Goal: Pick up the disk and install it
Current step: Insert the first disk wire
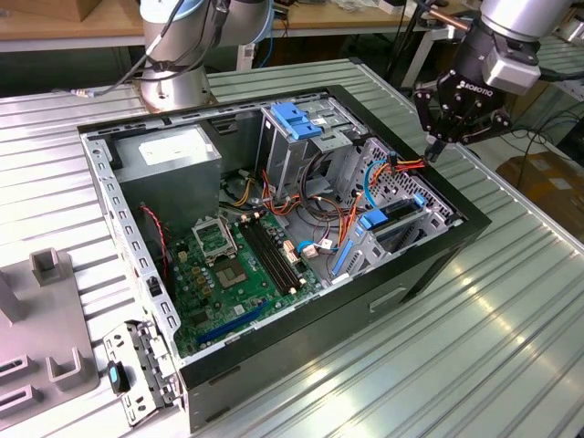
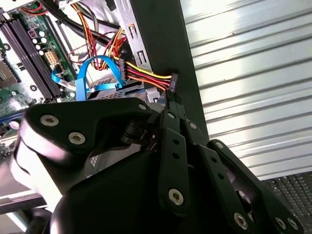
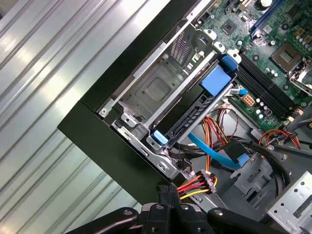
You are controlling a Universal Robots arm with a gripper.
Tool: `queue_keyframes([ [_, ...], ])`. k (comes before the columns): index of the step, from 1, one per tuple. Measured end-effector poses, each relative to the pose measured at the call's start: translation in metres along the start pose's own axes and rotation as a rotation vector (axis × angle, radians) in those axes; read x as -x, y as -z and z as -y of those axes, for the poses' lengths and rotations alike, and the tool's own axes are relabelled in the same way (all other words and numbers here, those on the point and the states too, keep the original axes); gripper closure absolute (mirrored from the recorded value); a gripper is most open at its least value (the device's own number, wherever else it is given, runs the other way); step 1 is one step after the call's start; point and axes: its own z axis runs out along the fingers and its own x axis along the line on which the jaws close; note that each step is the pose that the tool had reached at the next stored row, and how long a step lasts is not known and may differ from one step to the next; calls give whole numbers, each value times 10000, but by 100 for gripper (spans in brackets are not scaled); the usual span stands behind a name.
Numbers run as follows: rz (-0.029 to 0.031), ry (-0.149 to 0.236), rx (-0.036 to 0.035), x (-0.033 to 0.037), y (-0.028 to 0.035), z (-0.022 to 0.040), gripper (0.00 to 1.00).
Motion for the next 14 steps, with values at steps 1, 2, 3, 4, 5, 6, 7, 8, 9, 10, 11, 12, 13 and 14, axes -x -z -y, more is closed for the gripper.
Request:
queue_keyframes([
  [1, 0, 63, 0, 0, -4, 4, 83],
  [2, 1, 127, -1, -1, -8, 8, 83],
  [3, 2, 195, -2, -1, -13, 11, 77],
  [4, 0, 293, -3, -1, -20, 13, 70],
  [5, -5, 410, -7, -1, -28, 14, 70],
  [6, -9, 537, -14, -1, -34, 14, 70],
  [7, -15, 740, -25, -2, -43, 15, 70],
  [8, -17, 883, -31, -2, -48, 15, 70],
  [9, -19, 1042, -35, -1, -52, 14, 70],
  [10, -19, 1241, -41, -1, -57, 14, 70],
  [11, -19, 1392, -45, -1, -62, 14, 70],
  [12, -19, 1559, -50, -2, -67, 14, 70],
  [13, -19, 1688, -54, -2, -71, 14, 70],
  [14, -27, 1837, -62, -1, -79, 15, 70],
])
